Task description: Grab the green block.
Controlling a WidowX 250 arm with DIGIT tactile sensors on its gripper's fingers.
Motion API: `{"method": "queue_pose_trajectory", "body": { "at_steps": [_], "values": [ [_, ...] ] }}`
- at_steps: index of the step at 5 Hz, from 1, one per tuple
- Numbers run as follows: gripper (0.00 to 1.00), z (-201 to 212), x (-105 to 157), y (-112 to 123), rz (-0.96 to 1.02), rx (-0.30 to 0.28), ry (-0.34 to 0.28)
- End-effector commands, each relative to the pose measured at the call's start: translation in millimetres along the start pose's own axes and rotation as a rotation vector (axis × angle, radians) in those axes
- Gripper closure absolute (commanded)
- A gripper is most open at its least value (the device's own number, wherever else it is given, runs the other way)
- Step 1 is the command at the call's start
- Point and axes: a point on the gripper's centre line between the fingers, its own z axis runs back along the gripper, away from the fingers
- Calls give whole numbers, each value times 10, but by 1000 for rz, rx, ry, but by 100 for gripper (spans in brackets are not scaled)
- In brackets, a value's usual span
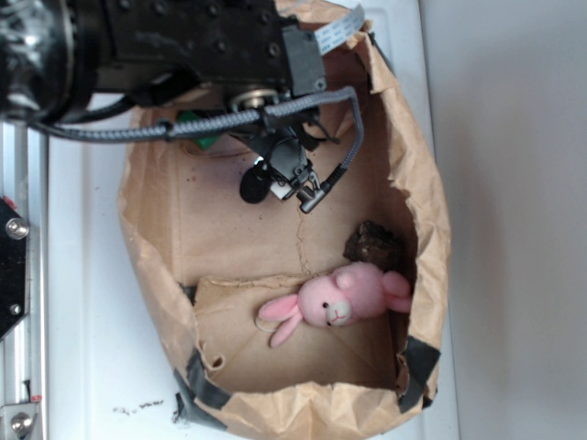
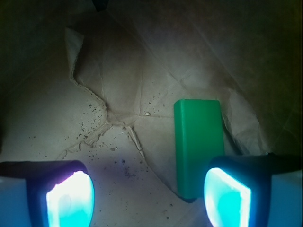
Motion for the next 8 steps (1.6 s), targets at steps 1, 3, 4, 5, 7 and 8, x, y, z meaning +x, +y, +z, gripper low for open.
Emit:
{"method": "queue_pose_trajectory", "body": {
  "at_steps": [1,3,4,5,7,8],
  "values": [
    [0,28,144,-106,-36,-28,-48],
    [0,-11,177,47,-24,-12,-22],
    [0,-5,161,116,-31,-16,-20],
    [0,-34,160,175,-27,14,-15],
    [0,-119,159,233,18,108,-61],
    [0,-250,215,288,72,193,-54]
  ]
}}
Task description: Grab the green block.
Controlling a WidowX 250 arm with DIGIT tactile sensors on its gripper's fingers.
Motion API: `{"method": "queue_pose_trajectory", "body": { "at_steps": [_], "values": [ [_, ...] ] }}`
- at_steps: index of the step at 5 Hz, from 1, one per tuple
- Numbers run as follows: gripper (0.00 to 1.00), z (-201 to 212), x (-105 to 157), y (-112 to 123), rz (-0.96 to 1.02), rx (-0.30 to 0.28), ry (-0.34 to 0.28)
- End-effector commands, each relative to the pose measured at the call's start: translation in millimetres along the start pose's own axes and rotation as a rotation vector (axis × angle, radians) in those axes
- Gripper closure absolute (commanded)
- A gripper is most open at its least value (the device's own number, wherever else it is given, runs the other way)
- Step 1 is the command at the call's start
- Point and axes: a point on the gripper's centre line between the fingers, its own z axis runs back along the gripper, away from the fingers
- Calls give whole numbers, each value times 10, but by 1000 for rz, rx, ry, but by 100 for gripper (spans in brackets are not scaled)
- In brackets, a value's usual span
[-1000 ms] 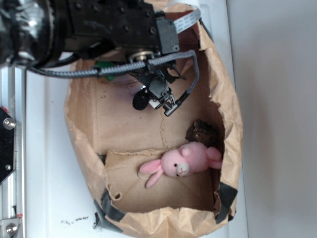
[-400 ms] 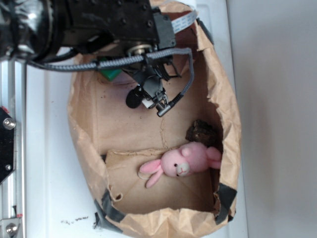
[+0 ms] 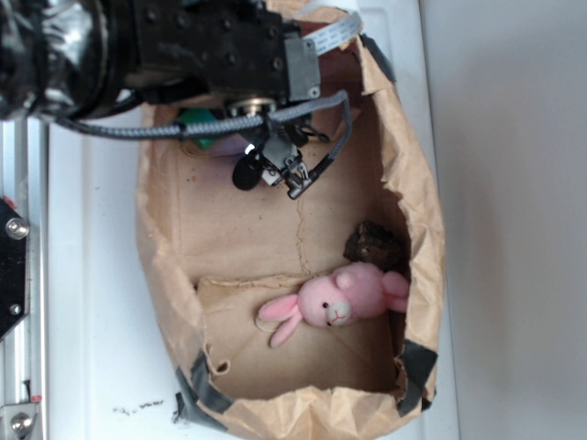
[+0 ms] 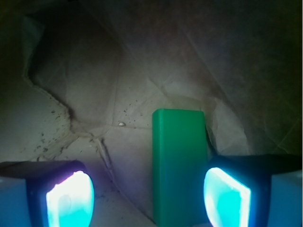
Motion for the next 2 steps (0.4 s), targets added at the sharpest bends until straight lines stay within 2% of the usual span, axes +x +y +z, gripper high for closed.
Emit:
{"method": "queue_pose_trajectory", "body": {
  "at_steps": [1,2],
  "values": [
    [0,-145,139,3,45,82,-19],
    [0,-175,119,0,32,70,-14]
  ]
}}
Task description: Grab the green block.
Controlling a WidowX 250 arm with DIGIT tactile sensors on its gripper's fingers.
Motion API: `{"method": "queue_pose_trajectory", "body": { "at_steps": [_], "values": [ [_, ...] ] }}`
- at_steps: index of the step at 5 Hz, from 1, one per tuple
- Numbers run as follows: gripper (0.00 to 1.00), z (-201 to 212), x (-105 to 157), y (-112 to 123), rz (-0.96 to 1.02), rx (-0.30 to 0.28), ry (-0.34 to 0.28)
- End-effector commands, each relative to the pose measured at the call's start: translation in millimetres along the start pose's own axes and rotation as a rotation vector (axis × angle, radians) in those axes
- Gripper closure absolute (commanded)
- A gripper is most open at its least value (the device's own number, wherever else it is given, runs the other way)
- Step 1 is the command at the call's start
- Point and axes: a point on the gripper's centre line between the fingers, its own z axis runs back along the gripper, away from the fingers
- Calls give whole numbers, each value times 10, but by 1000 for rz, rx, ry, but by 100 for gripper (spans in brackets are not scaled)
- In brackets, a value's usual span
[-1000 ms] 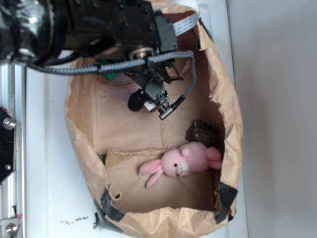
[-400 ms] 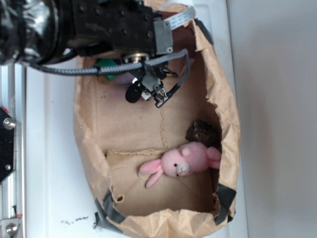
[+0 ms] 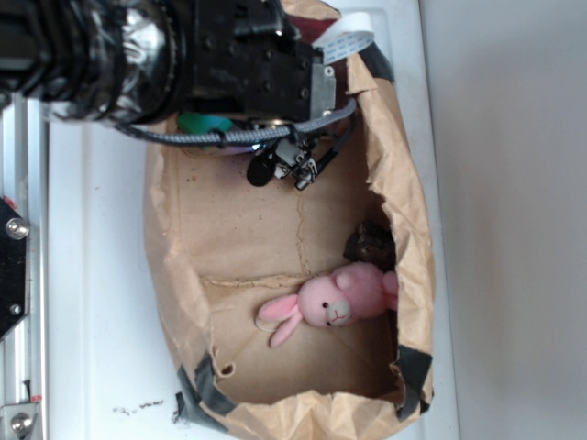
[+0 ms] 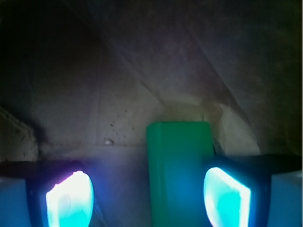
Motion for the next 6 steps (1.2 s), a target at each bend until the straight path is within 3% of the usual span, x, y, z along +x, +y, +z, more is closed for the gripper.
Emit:
{"method": "queue_pose_trajectory", "body": {
  "at_steps": [1,3,4,5,6],
  "values": [
    [0,-4,83,-63,-21,7,-30],
    [0,-28,55,-51,-13,104,-64],
    [0,-54,38,-57,-9,209,-91],
    [0,-12,0,-54,-25,252,-76],
    [0,79,-24,-30,11,191,-49]
  ]
}}
